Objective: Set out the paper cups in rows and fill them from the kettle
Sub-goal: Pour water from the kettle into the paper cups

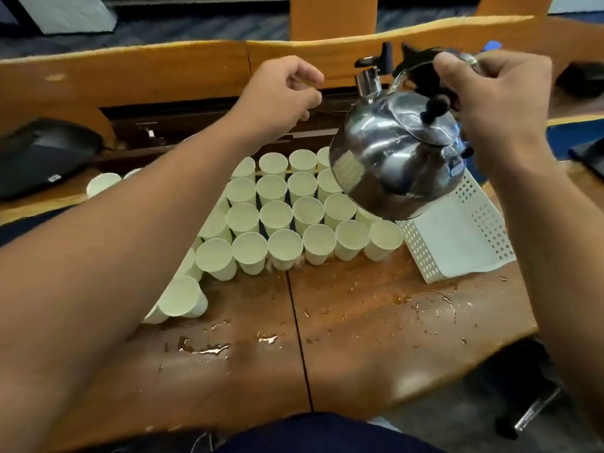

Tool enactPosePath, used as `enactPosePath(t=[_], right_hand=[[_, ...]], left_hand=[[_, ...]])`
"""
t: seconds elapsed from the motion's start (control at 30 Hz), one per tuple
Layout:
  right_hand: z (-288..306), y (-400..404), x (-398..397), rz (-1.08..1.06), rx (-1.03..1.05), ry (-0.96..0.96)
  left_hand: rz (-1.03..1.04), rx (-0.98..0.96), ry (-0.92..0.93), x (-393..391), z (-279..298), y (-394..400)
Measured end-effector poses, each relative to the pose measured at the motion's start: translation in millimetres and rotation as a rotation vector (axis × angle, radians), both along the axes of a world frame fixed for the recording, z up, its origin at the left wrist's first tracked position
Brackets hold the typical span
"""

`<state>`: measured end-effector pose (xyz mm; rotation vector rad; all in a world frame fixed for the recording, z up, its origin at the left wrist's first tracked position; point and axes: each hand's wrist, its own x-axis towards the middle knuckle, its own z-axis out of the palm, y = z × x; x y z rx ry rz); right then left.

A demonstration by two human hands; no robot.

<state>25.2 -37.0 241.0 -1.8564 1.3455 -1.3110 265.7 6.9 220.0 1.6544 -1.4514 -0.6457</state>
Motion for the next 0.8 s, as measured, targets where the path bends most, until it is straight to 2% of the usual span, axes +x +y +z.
enactPosePath(t=[0.33, 0.43, 0.67, 0.8], right_hand=[[-19, 69, 126, 0.25, -0.006, 0.095], [-25, 84, 158, 0.306, 0.005, 0.09], [-29, 103, 218, 0.395, 0.003, 0.117], [-32, 99, 241, 0.427, 0.003, 0.112]], left_hand=[[-0.009, 0.194, -0.038, 118, -8, 82], [0.003, 0.195, 0.015, 152, -18, 103], [0.082, 0.115, 0.002, 214, -25, 132], [0.072, 0.08, -0.094, 239, -24, 136]])
